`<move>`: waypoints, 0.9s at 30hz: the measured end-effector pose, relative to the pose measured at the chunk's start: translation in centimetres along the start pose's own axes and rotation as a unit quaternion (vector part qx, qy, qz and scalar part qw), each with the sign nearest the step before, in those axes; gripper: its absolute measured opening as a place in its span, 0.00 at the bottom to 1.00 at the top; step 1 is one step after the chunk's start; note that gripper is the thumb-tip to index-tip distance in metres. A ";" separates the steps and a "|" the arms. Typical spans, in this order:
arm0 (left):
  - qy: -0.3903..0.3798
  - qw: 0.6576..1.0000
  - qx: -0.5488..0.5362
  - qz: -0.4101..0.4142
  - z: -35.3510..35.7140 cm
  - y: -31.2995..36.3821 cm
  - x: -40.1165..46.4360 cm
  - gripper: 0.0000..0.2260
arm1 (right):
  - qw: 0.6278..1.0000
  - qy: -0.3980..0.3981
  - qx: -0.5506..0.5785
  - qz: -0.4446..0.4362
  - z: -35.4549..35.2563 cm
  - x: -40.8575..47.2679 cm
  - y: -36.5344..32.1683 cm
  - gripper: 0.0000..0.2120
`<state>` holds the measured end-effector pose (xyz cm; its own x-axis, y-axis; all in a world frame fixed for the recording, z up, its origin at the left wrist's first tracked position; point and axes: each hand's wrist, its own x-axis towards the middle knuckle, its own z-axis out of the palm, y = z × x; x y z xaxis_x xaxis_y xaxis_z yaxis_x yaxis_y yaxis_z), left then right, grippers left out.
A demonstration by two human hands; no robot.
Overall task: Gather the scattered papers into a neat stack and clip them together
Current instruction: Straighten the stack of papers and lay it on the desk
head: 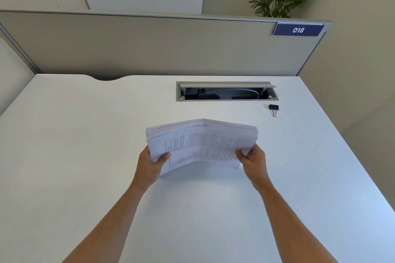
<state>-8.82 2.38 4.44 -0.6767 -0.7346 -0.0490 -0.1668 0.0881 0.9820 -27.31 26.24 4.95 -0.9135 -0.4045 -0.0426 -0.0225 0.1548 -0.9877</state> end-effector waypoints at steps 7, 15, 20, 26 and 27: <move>0.029 0.999 -0.013 0.015 0.9 -0.5 -0.7 0.16 | 0.999 0.043 0.002 -0.003 0.5 -0.5 -0.4 0.16; 0.012 1.000 0.025 -0.007 1.2 -1.8 -0.9 0.17 | 0.998 0.029 -0.035 0.035 0.4 -0.7 1.4 0.10; -0.015 1.000 0.007 -0.023 1.0 -0.7 0.0 0.18 | 0.998 0.014 -0.028 0.057 -0.2 -0.1 1.4 0.14; -0.059 0.991 0.042 -0.112 0.6 -0.6 2.0 0.21 | 0.989 0.007 -0.041 0.145 -0.9 0.8 1.9 0.15; -0.057 0.989 0.049 -0.128 0.8 -0.5 2.3 0.20 | 0.987 0.004 -0.044 0.156 -0.9 0.9 1.9 0.15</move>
<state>-10.88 1.13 3.69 -0.6786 -0.6619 -0.3184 -0.4078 -0.0209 0.9128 -28.56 26.95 3.20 -0.8846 -0.3176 -0.3416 0.2264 0.3479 -0.9098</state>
